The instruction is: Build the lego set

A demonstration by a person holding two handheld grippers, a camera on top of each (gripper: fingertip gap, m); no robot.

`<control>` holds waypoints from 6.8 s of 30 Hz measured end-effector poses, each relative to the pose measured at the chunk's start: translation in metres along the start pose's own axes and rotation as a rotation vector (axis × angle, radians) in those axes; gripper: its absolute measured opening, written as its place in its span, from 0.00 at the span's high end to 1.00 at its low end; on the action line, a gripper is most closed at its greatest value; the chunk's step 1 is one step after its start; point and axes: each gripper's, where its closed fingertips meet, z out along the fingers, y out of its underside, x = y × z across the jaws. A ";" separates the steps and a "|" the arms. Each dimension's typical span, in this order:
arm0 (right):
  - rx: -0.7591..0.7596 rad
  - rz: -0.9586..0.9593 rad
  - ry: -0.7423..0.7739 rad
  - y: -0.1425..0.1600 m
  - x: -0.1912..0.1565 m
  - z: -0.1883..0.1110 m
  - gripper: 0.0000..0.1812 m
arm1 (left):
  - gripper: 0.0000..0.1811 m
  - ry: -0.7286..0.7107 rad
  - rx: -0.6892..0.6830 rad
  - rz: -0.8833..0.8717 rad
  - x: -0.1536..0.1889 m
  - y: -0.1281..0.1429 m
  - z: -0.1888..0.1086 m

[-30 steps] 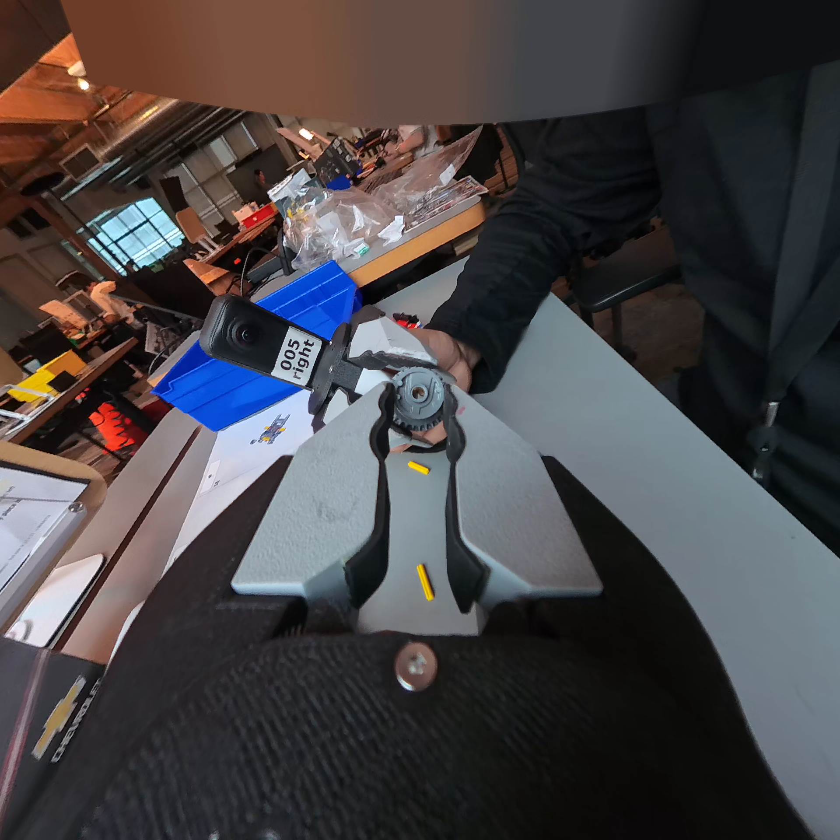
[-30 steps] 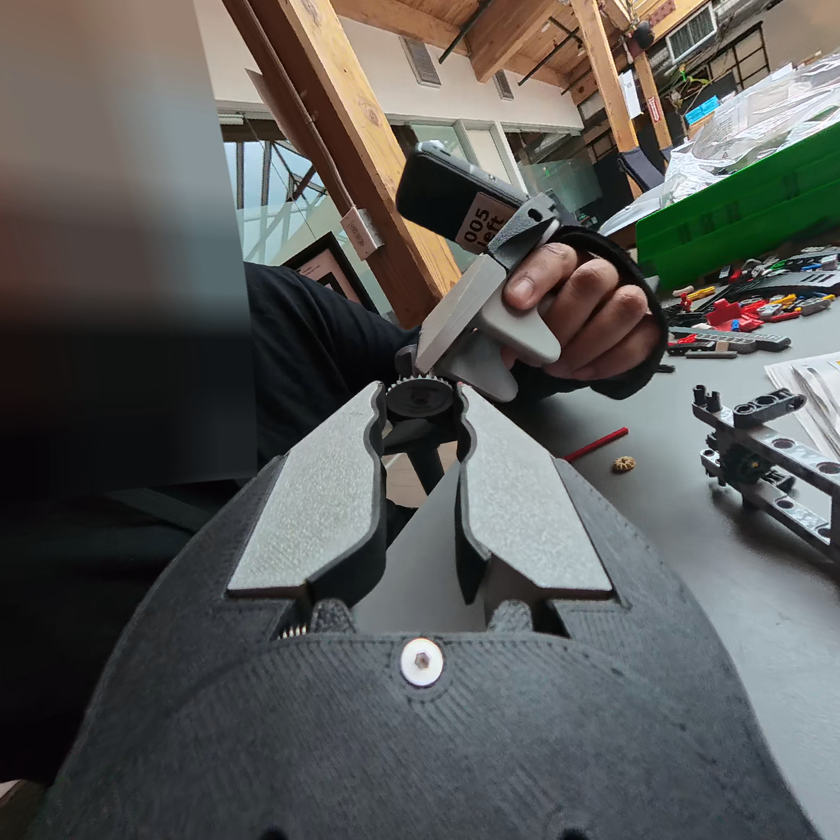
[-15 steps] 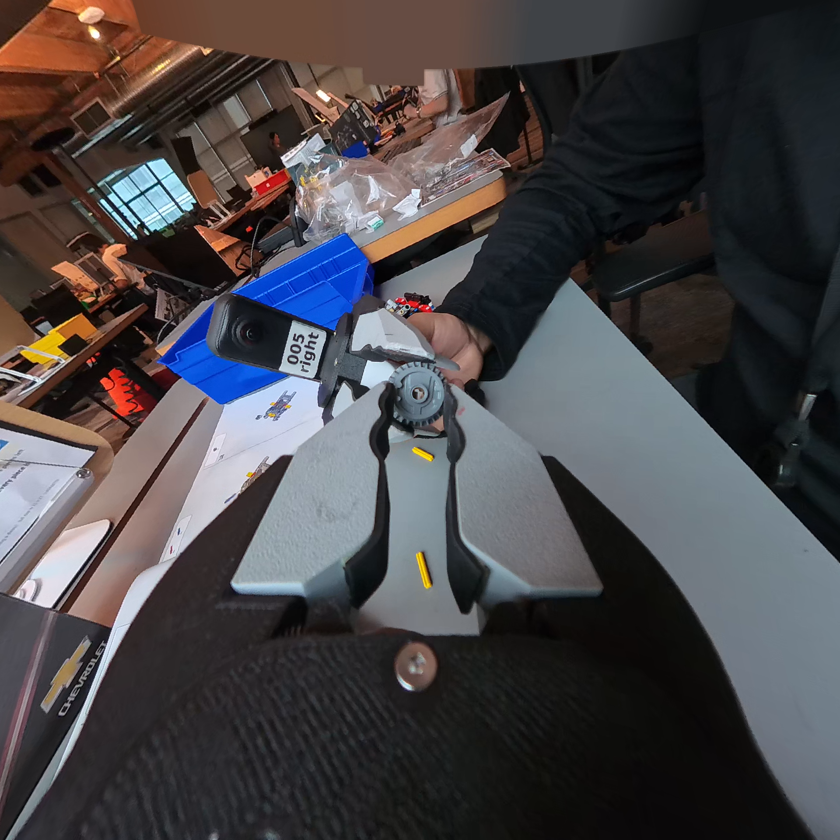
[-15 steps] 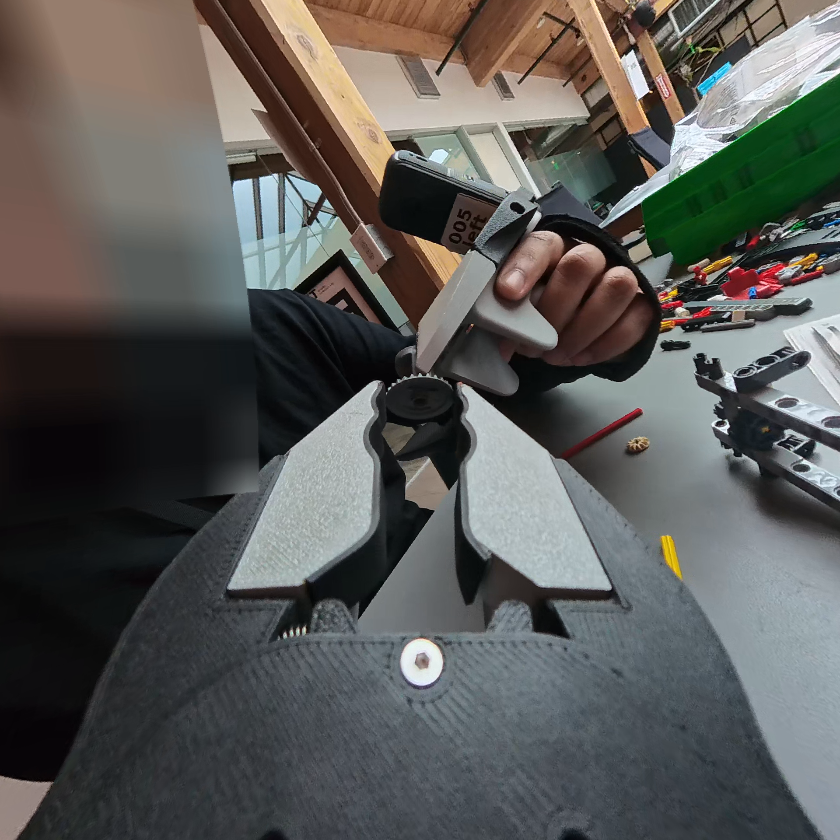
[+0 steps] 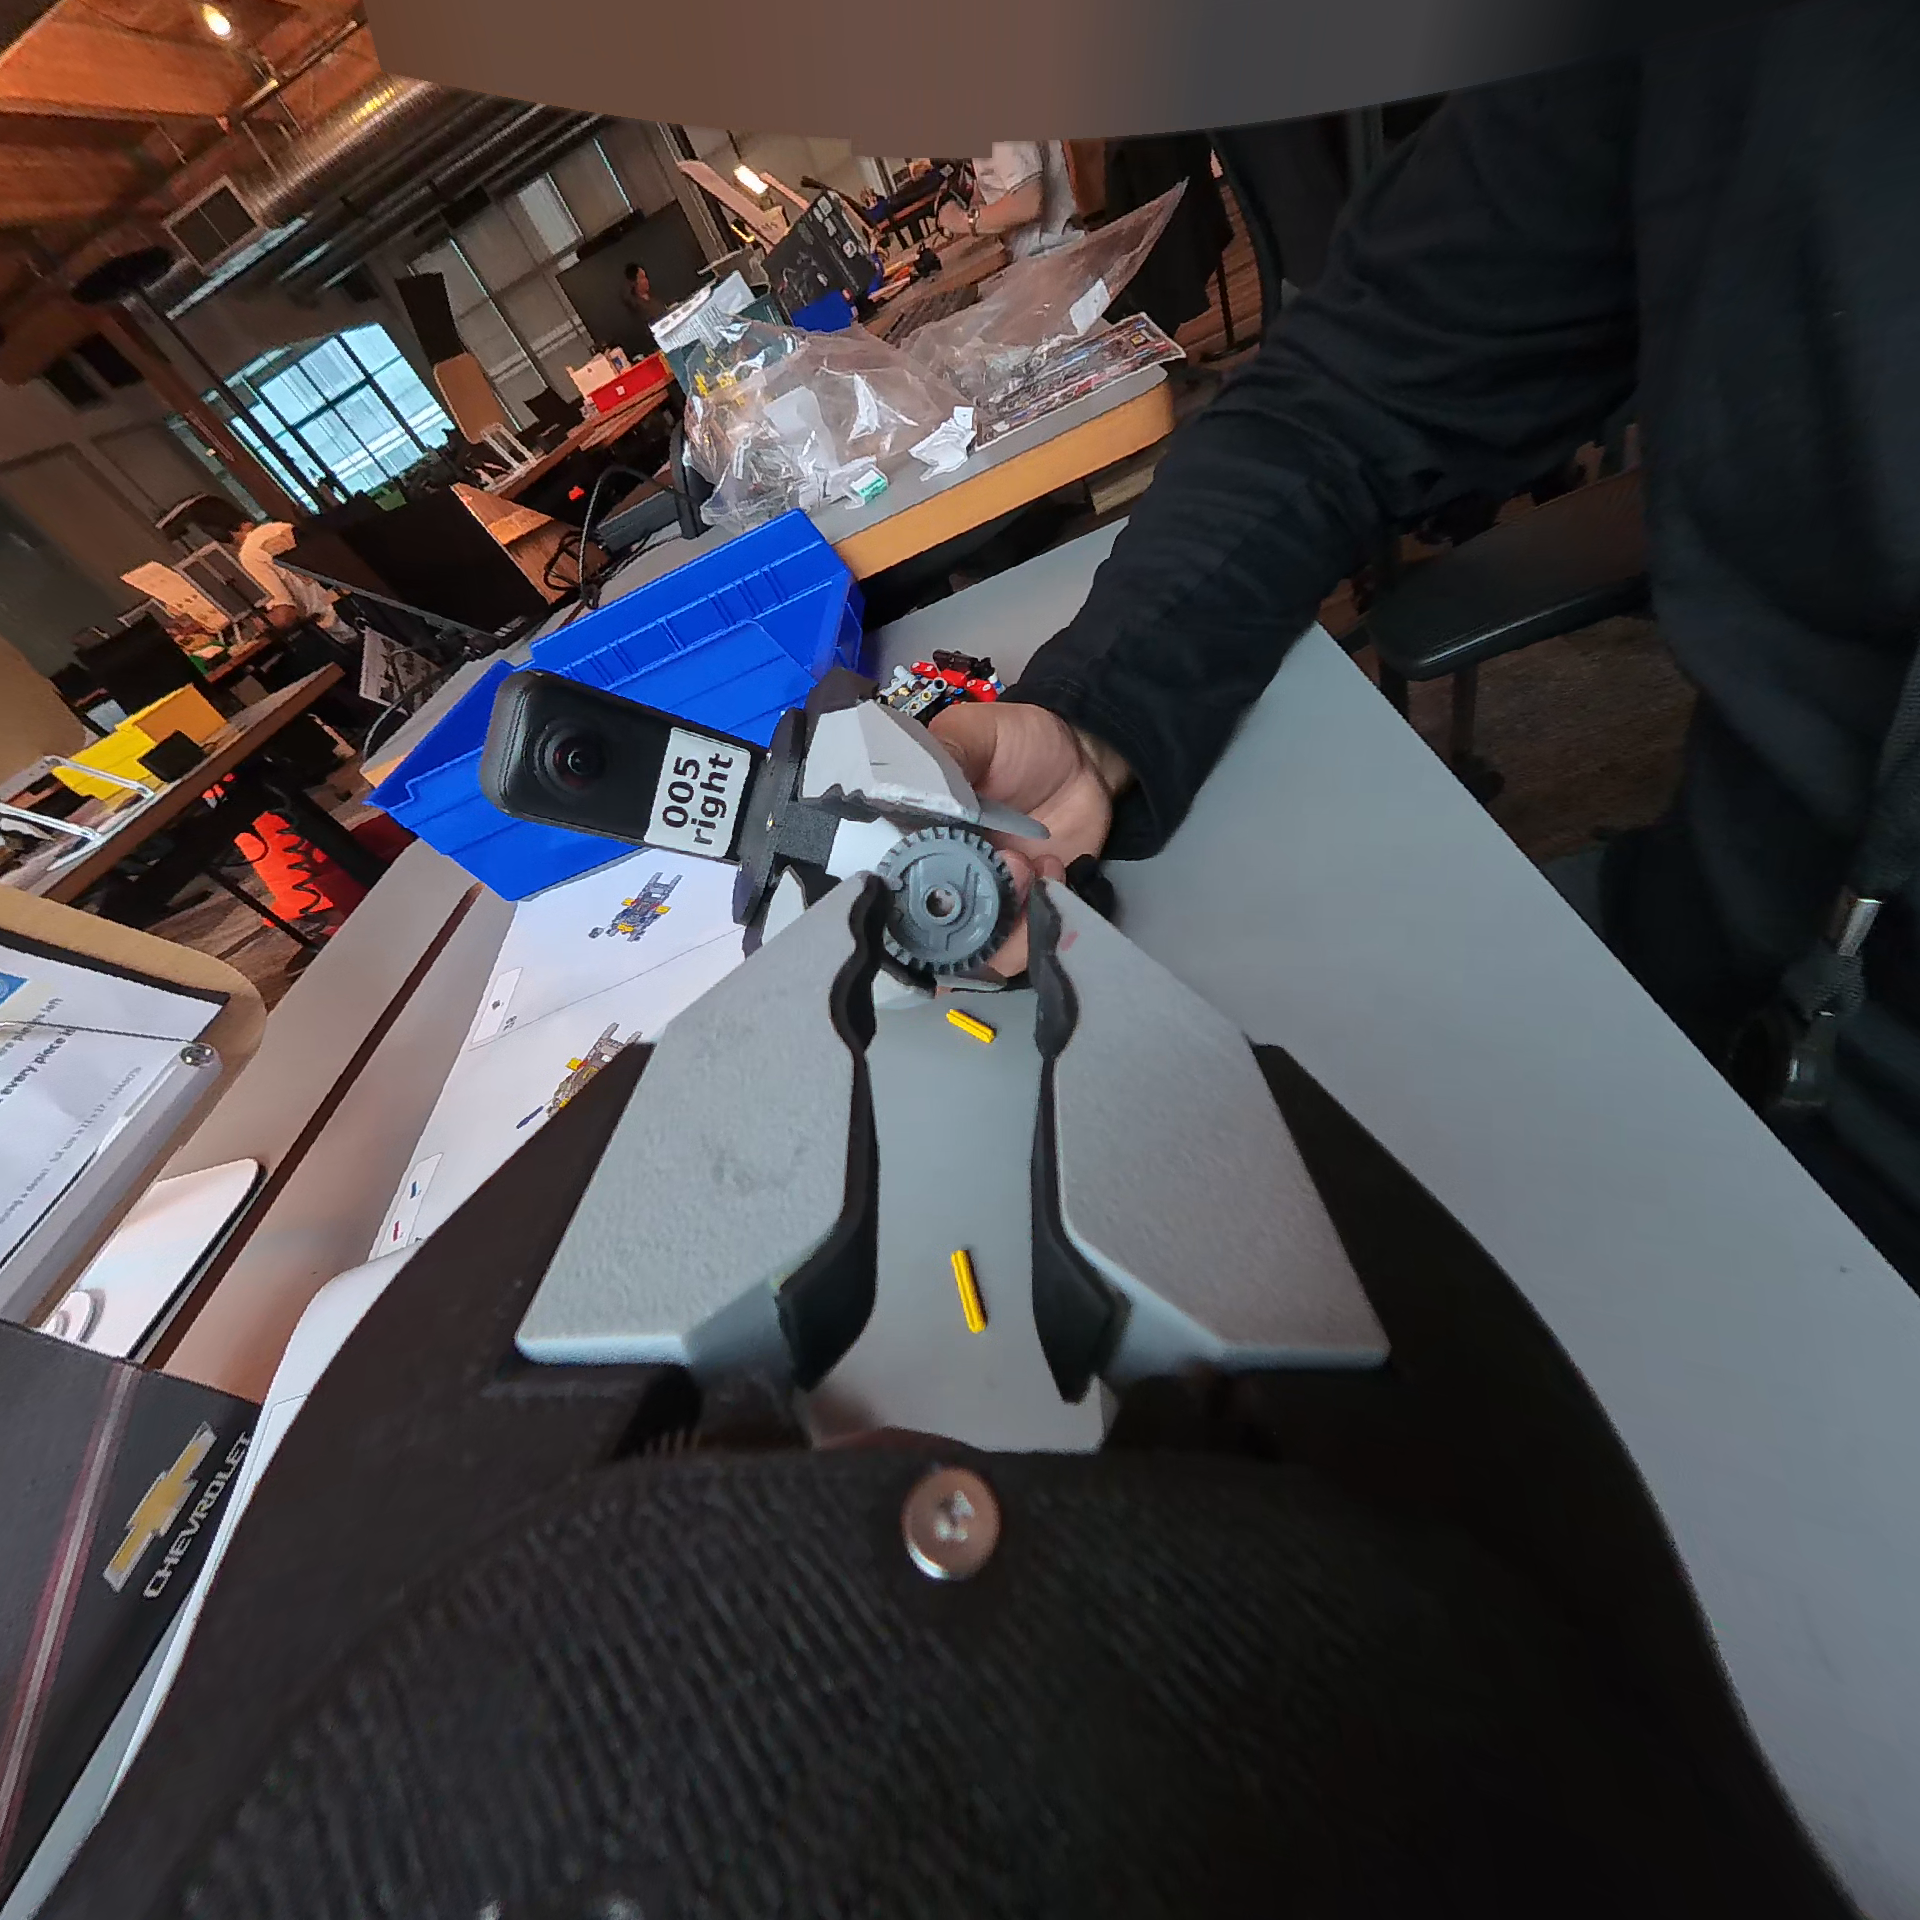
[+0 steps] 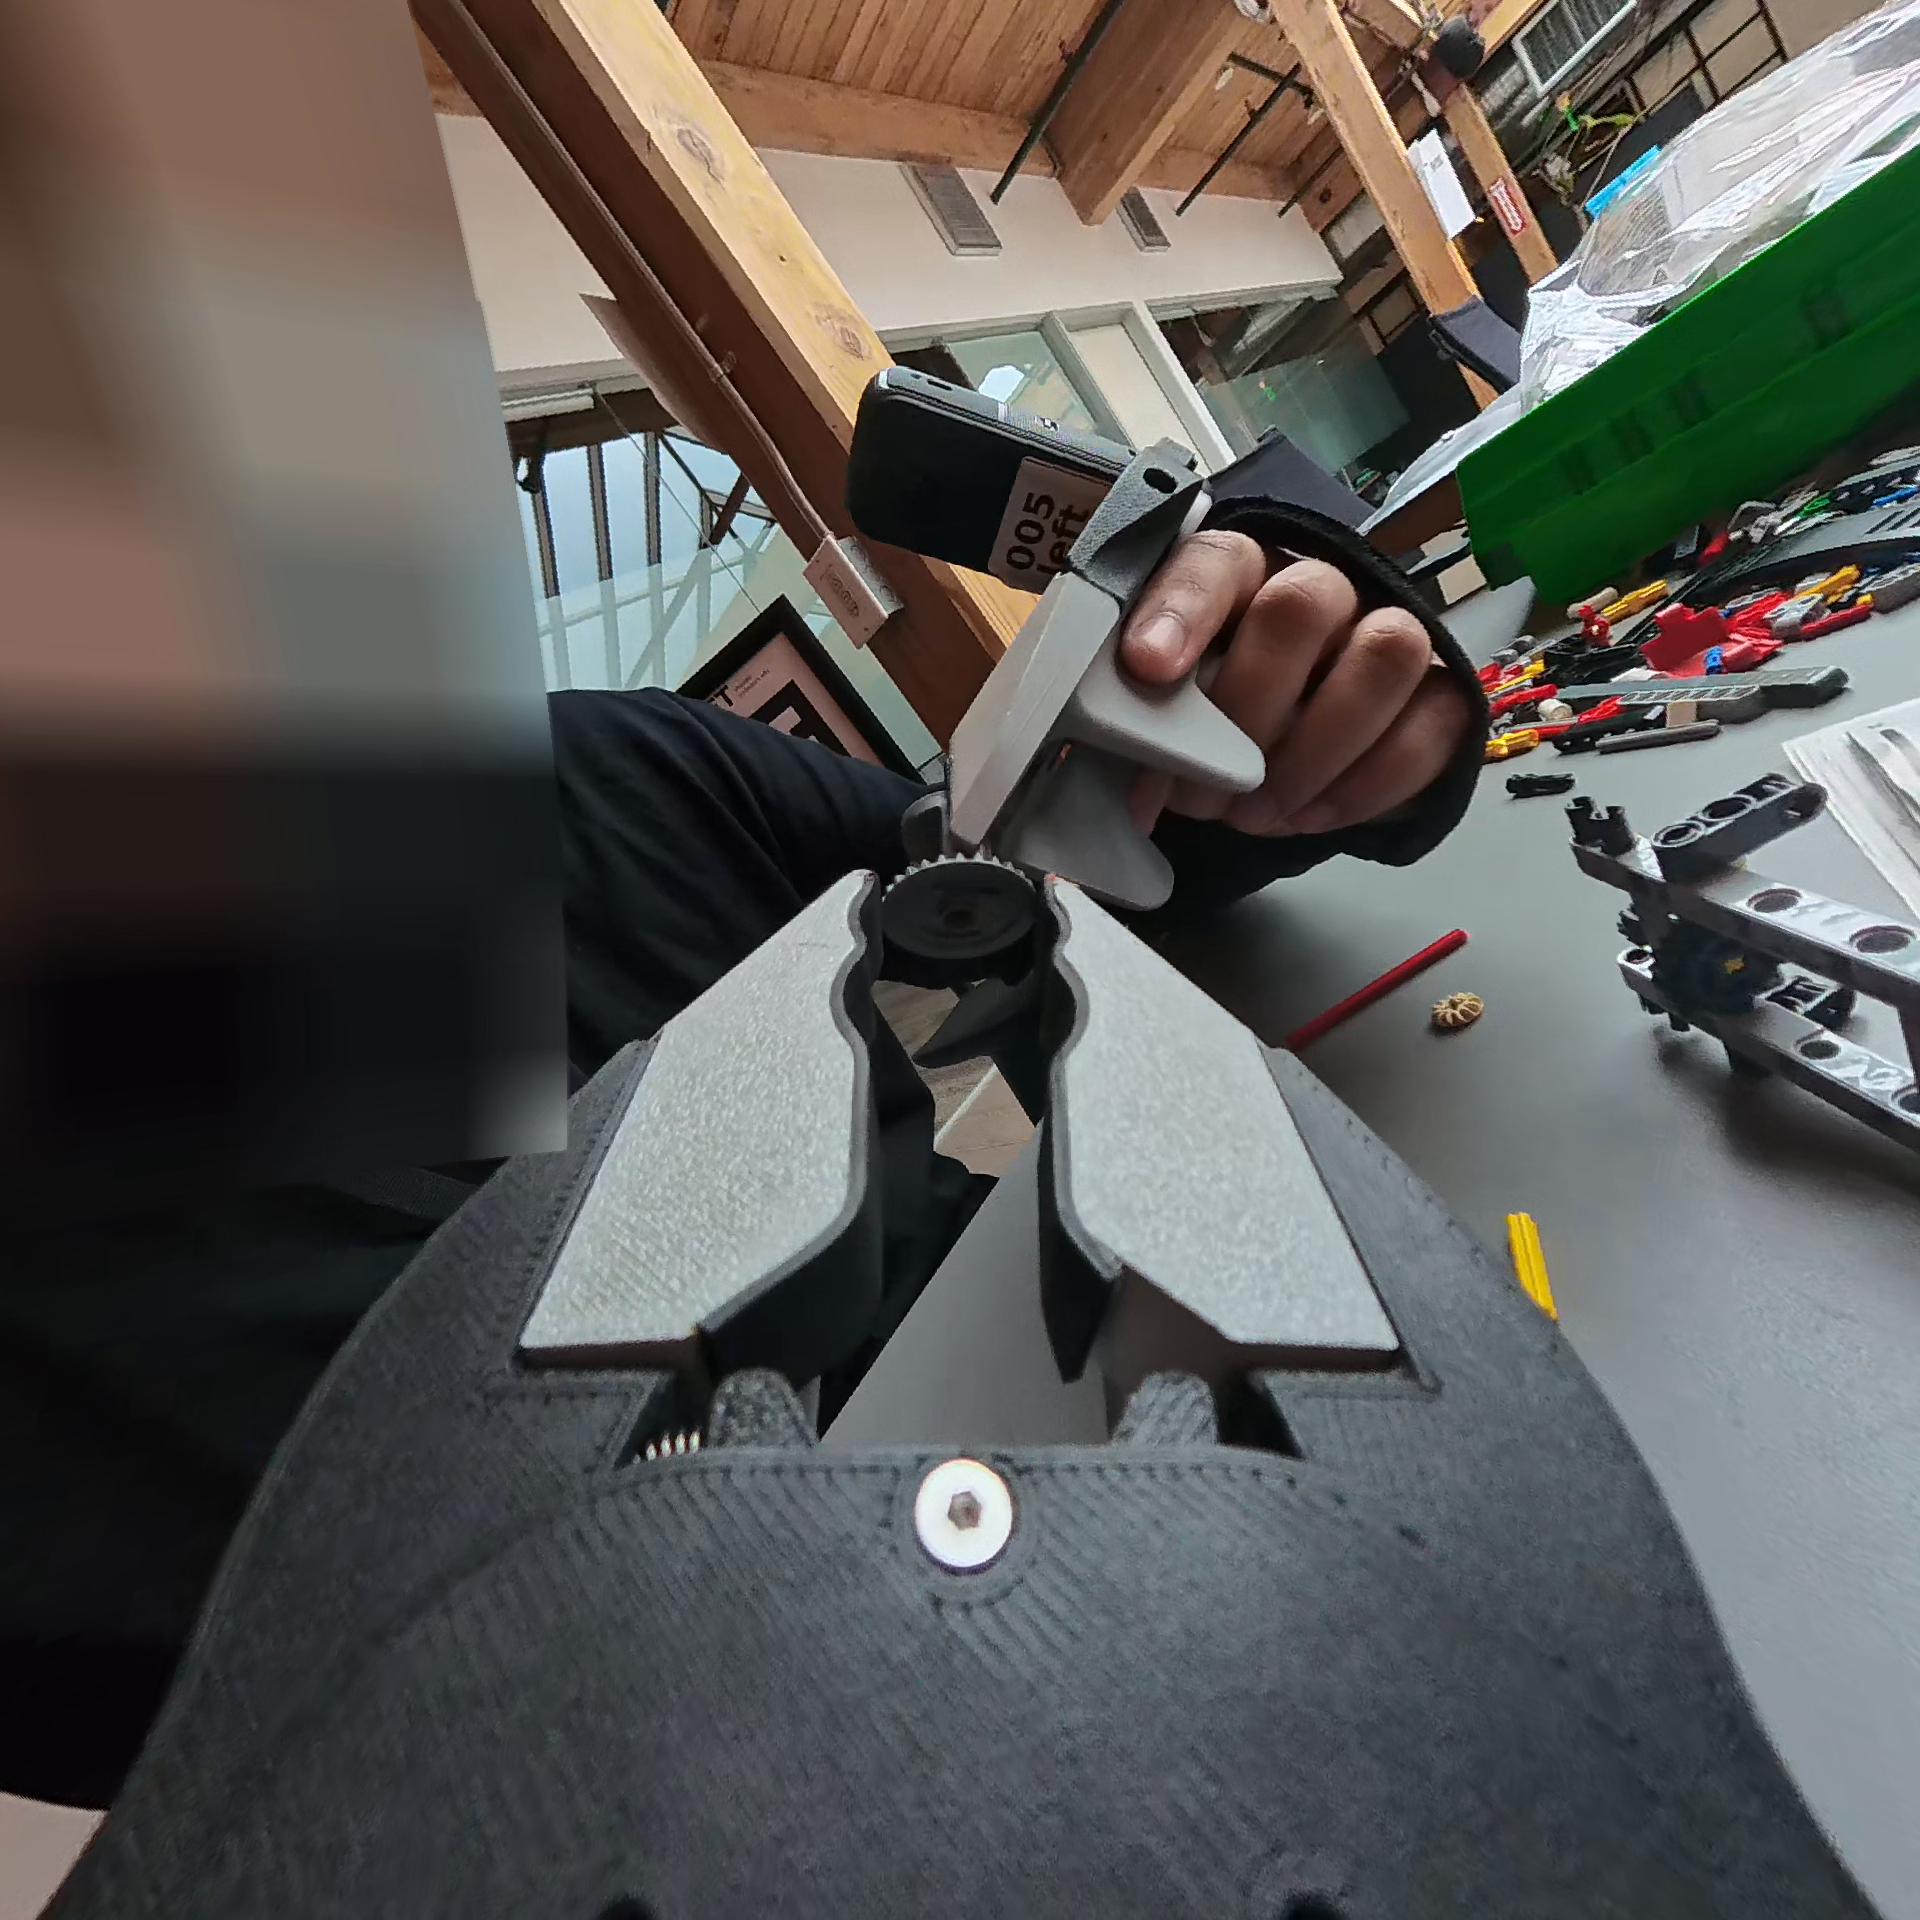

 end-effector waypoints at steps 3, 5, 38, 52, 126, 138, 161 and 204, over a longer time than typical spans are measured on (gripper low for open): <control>0.004 0.001 0.007 -0.001 0.001 -0.001 0.86 | 0.86 -0.011 -0.007 -0.003 -0.002 0.001 -0.003; 0.008 0.005 0.012 -0.002 0.002 -0.002 0.86 | 0.86 -0.017 -0.009 -0.010 -0.003 0.001 -0.005; -0.154 0.187 0.080 0.027 0.024 0.013 0.86 | 0.90 -0.122 -0.266 -0.072 0.018 0.031 -0.020; -0.211 0.026 0.186 0.031 0.028 0.009 0.84 | 0.90 -0.212 -0.413 -0.226 0.036 0.074 -0.076; -0.827 -0.587 0.805 0.097 0.082 -0.005 0.96 | 0.90 -0.315 -0.520 -0.250 0.027 0.110 -0.108; -0.832 -0.567 0.772 0.100 0.080 -0.001 0.96 | 0.90 -0.233 -0.395 -0.125 0.042 0.085 -0.088; -0.806 -0.532 0.761 0.098 0.080 -0.001 0.94 | 0.90 -0.230 -0.466 -0.031 0.045 0.091 -0.067; -0.692 -0.979 0.760 0.068 0.057 0.036 0.85 | 0.90 -0.194 -0.295 -0.157 0.051 0.061 -0.042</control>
